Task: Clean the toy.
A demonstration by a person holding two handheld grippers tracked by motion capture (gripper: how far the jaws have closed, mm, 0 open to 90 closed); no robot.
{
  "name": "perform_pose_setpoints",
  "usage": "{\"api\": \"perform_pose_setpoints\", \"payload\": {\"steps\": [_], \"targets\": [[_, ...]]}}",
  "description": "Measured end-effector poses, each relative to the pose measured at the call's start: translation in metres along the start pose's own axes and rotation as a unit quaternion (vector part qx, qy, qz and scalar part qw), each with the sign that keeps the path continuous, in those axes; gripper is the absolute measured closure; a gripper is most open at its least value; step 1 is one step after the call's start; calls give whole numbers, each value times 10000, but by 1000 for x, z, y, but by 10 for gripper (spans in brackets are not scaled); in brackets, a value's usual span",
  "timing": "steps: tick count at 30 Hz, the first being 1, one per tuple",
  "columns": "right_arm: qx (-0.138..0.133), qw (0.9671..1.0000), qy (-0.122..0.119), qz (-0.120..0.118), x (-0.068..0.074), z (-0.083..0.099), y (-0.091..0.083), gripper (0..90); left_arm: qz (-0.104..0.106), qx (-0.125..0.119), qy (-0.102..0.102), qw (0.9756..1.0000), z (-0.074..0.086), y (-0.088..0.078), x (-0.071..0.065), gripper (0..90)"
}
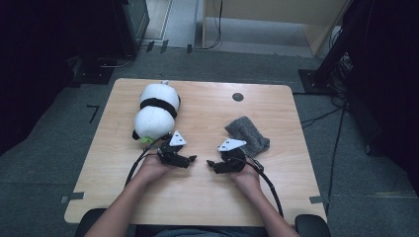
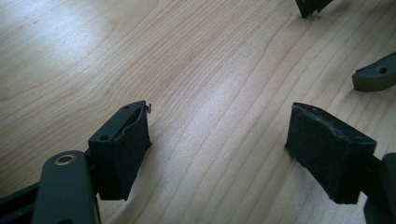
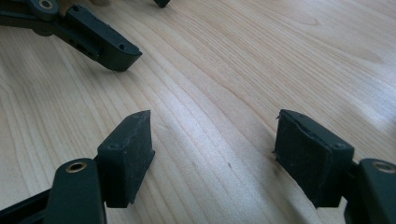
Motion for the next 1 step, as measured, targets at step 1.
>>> {"api": "perform_pose_setpoints", "payload": {"steps": [1], "targets": [[3,10000,-1,1,0,0,0,268,0,0,0,10000,0,0,0,211]]}}
Point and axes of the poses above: each handheld gripper's, and its own axes: y roughly forward along the jaws, z roughly out of its underside, x roughly to its left, the point moved 9 cm from there along y, roughly forward along the jaws, and after that the axes turned 4 degrees about x, right-handed, at the moved point
